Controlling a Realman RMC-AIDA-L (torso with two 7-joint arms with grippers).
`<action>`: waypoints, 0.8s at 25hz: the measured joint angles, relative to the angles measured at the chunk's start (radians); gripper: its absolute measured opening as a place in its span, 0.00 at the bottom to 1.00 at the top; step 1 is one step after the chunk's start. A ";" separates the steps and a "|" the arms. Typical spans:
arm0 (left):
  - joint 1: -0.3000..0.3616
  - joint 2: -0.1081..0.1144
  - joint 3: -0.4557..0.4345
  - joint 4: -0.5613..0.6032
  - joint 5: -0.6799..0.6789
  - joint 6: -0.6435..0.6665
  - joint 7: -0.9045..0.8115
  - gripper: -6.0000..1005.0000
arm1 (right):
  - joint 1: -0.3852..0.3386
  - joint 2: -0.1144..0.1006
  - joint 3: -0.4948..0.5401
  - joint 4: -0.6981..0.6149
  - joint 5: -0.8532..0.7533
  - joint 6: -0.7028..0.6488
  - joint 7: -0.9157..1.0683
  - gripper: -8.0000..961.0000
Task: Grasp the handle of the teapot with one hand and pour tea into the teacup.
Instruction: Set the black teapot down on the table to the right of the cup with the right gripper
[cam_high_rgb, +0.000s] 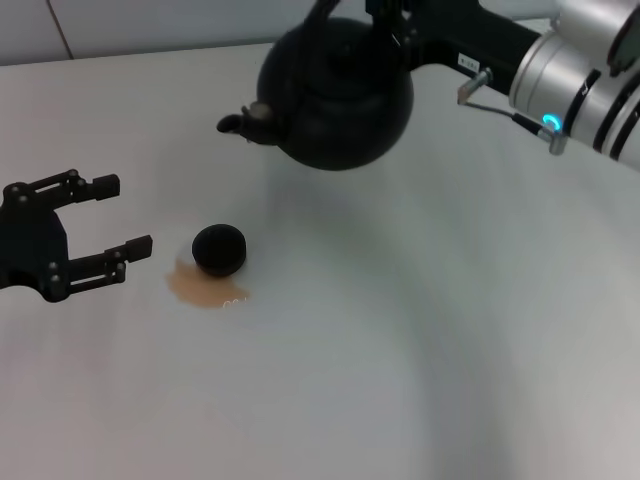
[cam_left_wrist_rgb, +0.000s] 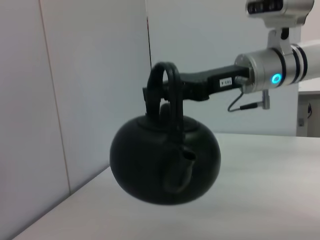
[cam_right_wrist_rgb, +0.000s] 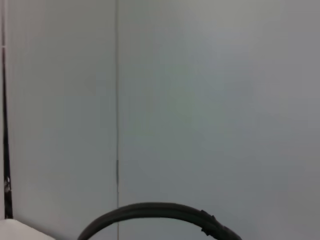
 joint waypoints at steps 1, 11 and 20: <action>0.000 0.000 0.000 0.000 0.000 0.001 0.000 0.75 | -0.002 0.000 0.001 0.010 0.003 0.000 0.000 0.10; 0.000 -0.001 0.000 0.001 0.000 0.007 0.000 0.75 | -0.022 -0.004 0.014 0.112 0.058 0.000 -0.007 0.10; 0.002 -0.002 0.003 0.001 0.000 0.007 0.002 0.75 | -0.009 -0.004 0.014 0.193 0.059 0.001 0.000 0.10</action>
